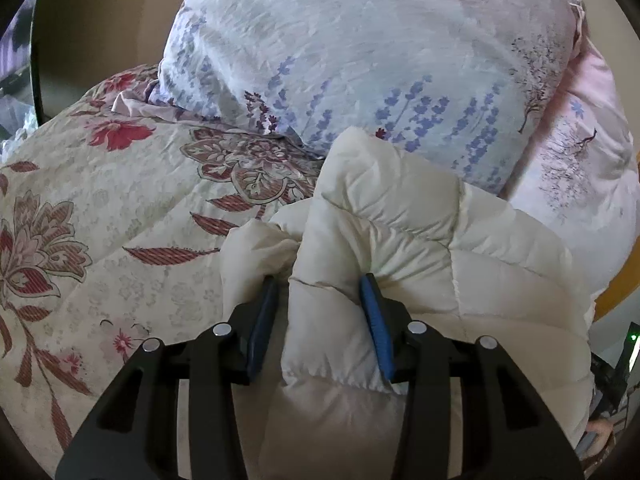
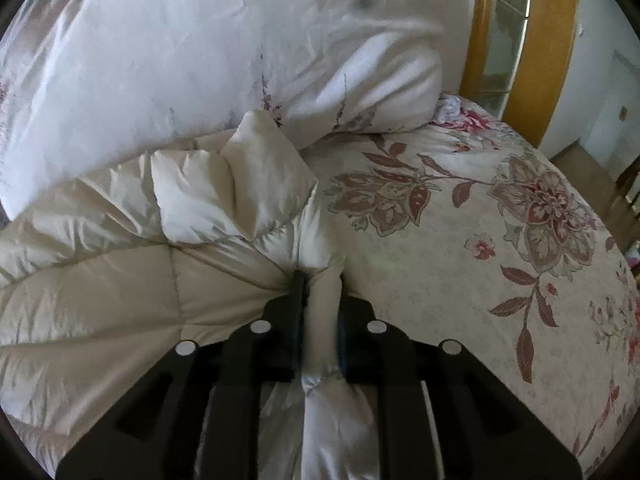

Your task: Fold large clothes

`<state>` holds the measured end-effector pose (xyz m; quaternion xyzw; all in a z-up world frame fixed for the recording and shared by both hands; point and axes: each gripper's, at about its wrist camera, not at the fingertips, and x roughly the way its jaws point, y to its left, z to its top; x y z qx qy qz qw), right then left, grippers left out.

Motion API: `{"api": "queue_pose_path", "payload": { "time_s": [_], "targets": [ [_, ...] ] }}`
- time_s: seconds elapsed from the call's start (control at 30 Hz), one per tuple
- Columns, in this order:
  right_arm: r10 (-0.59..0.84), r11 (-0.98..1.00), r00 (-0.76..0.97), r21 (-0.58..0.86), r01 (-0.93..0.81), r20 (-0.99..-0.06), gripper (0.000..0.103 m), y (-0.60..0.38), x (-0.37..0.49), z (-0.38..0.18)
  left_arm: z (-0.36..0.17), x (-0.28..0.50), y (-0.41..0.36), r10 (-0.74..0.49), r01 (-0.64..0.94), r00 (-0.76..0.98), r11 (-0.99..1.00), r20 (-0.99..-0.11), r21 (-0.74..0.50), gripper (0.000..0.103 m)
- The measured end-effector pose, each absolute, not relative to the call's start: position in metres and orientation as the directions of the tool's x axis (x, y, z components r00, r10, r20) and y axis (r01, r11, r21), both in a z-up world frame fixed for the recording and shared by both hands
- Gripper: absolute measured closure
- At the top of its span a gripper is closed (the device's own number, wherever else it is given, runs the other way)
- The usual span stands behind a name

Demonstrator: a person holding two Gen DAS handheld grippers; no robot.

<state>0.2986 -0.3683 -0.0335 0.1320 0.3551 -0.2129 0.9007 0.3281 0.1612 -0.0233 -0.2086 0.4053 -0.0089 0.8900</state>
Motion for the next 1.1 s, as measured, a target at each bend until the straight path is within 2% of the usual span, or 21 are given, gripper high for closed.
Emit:
{"api": "queue_pose_path", "payload": {
  "time_s": [0.07, 0.13, 0.27, 0.33, 0.47, 0.6, 0.77, 0.93, 1.1],
  "targets": [
    [-0.277, 0.875, 0.656, 0.097, 0.474, -0.702, 0.079, -0.370, 0.296, -0.031, -0.022, 0.327, 0.162, -0.185, -0.156, 0.671, 0.911, -0.718, -0.381, 0.058],
    [-0.252, 0.871, 0.674, 0.140, 0.470, -0.695, 0.068, -0.376, 0.285, -0.026, -0.018, 0.322, 0.165, -0.205, -0.152, 0.675, 0.902, -0.709, -0.405, 0.057],
    [-0.189, 0.871, 0.753, 0.247, 0.425, -0.630, 0.068, -0.384, 0.247, -0.006, -0.001, 0.300, 0.176, -0.258, -0.110, 0.699, 0.883, -0.667, -0.456, 0.056],
    [-0.138, 0.882, 0.796, 0.292, 0.369, -0.589, 0.068, -0.383, 0.228, 0.005, 0.014, 0.283, 0.177, -0.275, -0.055, 0.735, 0.887, -0.620, -0.459, 0.055],
    [-0.024, 0.913, 0.814, 0.319, 0.255, -0.580, 0.068, -0.368, 0.215, 0.009, 0.040, 0.255, 0.162, -0.323, 0.063, 0.781, 0.893, -0.535, -0.446, 0.048],
    [0.024, 0.921, 0.791, 0.321, 0.221, -0.611, 0.068, -0.353, 0.223, -0.003, 0.027, 0.262, 0.140, -0.395, 0.111, 0.713, 0.879, -0.580, -0.463, 0.048],
    [0.030, 0.916, 0.753, 0.319, 0.243, -0.658, 0.063, -0.349, 0.232, -0.021, 0.000, 0.276, 0.134, -0.398, 0.070, 0.662, 0.876, -0.635, -0.477, 0.048],
    [0.054, 0.909, 0.721, 0.332, 0.250, -0.691, 0.063, -0.350, 0.243, -0.039, -0.018, 0.282, 0.138, -0.420, 0.046, 0.640, 0.857, -0.643, -0.514, 0.049],
    [0.114, 0.883, 0.728, 0.405, 0.237, -0.675, 0.063, -0.359, 0.245, -0.047, -0.030, 0.288, 0.147, -0.479, 0.016, 0.626, 0.797, -0.616, -0.604, 0.050]
  ]
}}
